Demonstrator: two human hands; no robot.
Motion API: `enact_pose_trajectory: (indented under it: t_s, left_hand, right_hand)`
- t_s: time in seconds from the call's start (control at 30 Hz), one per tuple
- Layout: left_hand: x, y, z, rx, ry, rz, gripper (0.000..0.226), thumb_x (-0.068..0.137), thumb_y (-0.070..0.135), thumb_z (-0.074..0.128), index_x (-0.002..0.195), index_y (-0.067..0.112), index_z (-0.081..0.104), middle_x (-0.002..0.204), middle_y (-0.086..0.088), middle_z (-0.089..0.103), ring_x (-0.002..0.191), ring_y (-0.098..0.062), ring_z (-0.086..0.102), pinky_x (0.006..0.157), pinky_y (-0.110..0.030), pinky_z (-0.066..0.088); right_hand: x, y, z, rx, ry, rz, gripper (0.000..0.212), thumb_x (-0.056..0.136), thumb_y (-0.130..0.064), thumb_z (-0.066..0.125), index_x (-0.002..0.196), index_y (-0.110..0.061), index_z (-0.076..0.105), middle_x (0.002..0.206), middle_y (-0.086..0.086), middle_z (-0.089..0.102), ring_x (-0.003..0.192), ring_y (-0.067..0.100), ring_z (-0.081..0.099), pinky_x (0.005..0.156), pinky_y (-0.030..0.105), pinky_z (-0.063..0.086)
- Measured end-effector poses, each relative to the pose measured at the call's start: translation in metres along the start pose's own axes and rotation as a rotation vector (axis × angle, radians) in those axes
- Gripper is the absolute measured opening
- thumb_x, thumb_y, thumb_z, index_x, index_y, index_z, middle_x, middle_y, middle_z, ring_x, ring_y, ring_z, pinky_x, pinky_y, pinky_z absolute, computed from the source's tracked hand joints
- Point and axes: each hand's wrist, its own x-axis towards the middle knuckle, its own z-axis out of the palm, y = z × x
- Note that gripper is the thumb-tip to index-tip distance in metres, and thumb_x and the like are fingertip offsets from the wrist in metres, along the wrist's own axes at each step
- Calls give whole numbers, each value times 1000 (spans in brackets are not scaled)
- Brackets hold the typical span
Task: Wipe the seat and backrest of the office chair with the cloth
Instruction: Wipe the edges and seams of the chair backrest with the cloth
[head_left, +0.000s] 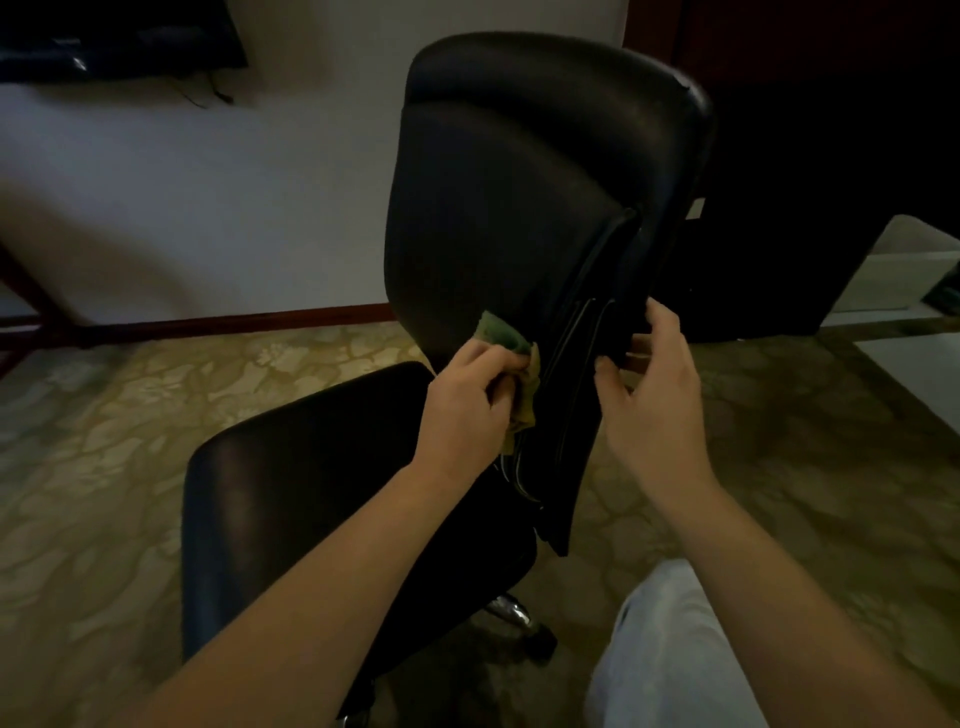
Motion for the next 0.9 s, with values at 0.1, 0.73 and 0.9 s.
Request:
enact_pose_trajectory:
  t_s: [0.1,0.73,0.9]
  left_hand:
    - [-5,-9,-10,3,-63,-33,23,95,2,60,108,15,73,109,9,60,97,-1,58,88,-15,51]
    - [13,-4,3,22,60,125,19,95,1,59,102,12,73,105,9,59,92,-6,59,83,-18,51]
    - [4,-21,-9,114,-37,106,22,94,-1,58,103,12,74,106,2,65,90,-13,62,81,-31,55]
  right_hand:
    - [-1,-2,4,22,-17,22,64,94,-14,65,149,-28,35,126,-3,54,111,7,56,95,31,54]
    - [-24,28,18,-21,-56,71,52,98,-18,59,145,-26,39,131,-2,54,114,14,59,92,42,57]
    - [-26,27,18,-22,-59,58,52,99,-14,57,145,-28,39,127,-2,55,111,11,59,89,42,57]
